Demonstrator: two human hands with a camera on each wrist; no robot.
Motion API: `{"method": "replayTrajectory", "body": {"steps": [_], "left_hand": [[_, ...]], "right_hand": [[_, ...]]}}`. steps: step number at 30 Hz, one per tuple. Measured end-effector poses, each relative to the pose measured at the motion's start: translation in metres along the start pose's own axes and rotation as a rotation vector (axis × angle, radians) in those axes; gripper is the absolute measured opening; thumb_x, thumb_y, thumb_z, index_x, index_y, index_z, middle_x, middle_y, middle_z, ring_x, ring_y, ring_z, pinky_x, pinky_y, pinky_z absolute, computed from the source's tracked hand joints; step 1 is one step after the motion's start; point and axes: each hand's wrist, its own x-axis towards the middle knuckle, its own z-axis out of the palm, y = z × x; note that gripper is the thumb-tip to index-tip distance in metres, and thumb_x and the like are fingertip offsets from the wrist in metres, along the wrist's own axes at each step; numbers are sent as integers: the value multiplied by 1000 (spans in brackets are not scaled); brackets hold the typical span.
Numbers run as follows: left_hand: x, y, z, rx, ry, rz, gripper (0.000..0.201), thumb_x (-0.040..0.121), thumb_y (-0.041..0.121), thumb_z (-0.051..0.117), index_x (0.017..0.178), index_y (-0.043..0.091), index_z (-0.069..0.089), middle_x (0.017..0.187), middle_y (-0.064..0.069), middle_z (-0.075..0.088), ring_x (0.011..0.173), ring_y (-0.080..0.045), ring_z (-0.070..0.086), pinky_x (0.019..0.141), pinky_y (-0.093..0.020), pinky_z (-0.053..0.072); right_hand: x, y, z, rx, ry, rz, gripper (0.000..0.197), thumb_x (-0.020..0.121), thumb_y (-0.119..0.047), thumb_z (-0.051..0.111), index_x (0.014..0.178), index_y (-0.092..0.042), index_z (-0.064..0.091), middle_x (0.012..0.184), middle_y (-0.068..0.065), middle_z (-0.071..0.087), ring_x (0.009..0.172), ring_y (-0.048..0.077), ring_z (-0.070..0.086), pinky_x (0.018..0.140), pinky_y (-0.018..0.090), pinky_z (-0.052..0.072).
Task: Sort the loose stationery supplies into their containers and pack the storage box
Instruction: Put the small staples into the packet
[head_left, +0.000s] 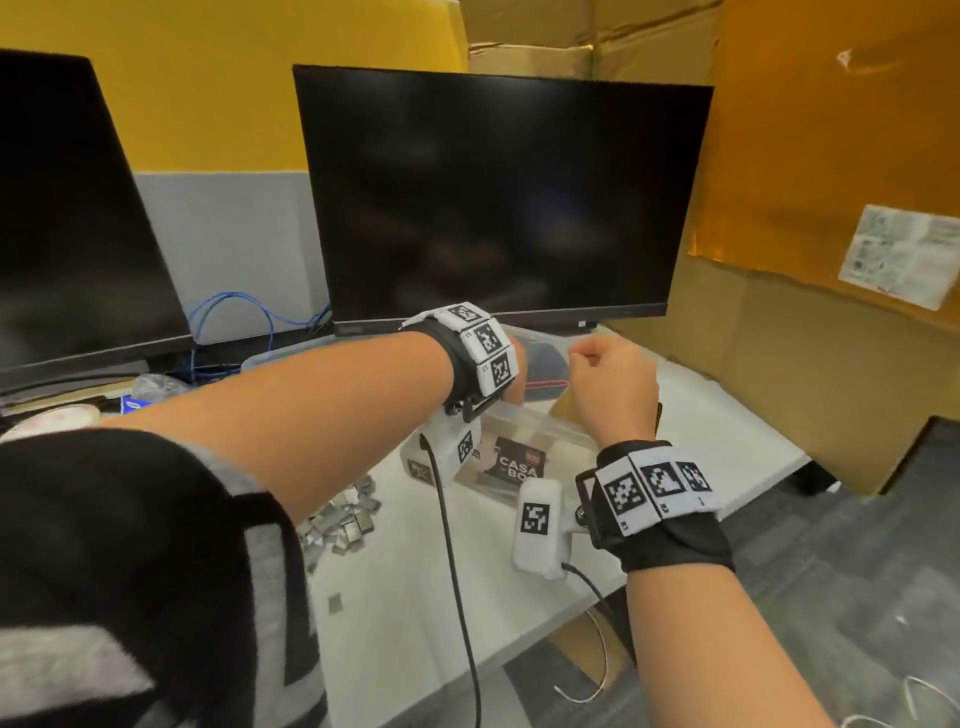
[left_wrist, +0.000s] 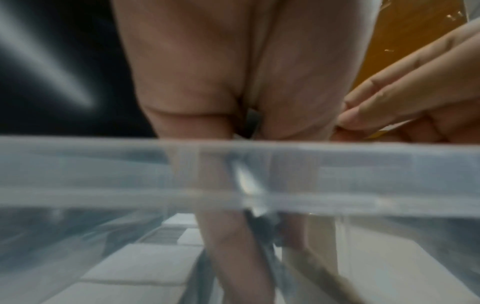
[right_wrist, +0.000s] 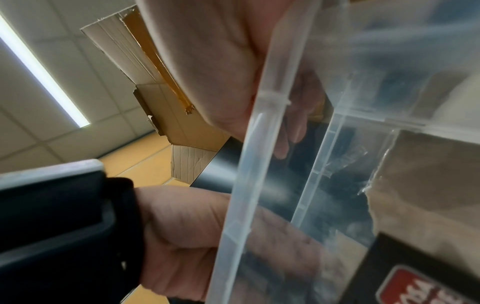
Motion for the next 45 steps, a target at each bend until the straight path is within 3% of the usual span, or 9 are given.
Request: {"method": "replayTrajectory", "body": {"steps": [13,19,23,26,28,33,38,42,45], "left_hand": [[-14,31,10,264,60,46,25,84,37,62,70,18,54,72,2,57,65,-15,53,58,-24,41],[-17,32,11,118,12,93,32,91,32,57,118,16,63,119,0,63,109,-19,58,92,-29,42],[-18,28,13,36,128,110,10,94,23,54,84,22,56,88,6,55,93,-18,50,80,-25,39],[-27,30,14,-36,120,98,18,94,20,53,109,14,62,114,0,60,105,-19,55,92,-27,43],[-34,29,13,-177,153,76,33,92,20,56,124,11,59,126,-6,59,111,-20,57,99,-29,43],[-65,-6,14,-745,236,200,25,83,12,67,108,12,67,99,-4,68,86,-14,63,73,-19,51],[-100,-55,37,-1385,433,252,23,89,-8,50,109,-2,62,96,-11,67,88,-19,67,77,-23,56],[-126,-98,78,-1698,541,181,26,91,-13,39,104,0,58,96,-11,64,90,-19,65,81,-23,53],[-140,-123,119,-1822,562,78,23,90,-12,45,96,6,59,98,-10,64,89,-17,65,81,-23,53]], "right_hand": [[0,-1,-1,-6,-28,18,26,97,-19,44,109,-15,66,103,5,67,89,16,56,82,29,47],[-2,-2,0,-42,-38,21,26,97,-19,44,111,-16,65,106,6,66,94,20,59,84,31,48],[-2,-3,-1,-74,-43,14,26,96,-18,45,111,-17,66,106,6,67,95,22,60,83,32,48],[-3,-3,0,-101,-47,1,25,95,-18,46,111,-17,65,106,7,67,96,22,60,84,34,49],[-3,-4,-1,-122,-54,-13,25,95,-18,46,111,-17,65,106,7,67,96,23,60,85,35,50],[-4,-7,1,-158,-73,-75,28,93,-18,45,114,-20,64,110,6,66,100,26,58,88,42,49],[-14,-40,9,6,-25,-289,24,92,-14,49,109,-16,66,107,3,66,101,20,58,89,35,48],[-41,-76,29,159,-285,-353,17,87,-14,57,98,-15,69,90,-2,65,86,9,56,79,21,43],[-66,-80,62,150,-590,-305,7,82,-16,68,87,-13,70,78,0,64,77,15,60,74,27,49]]}}
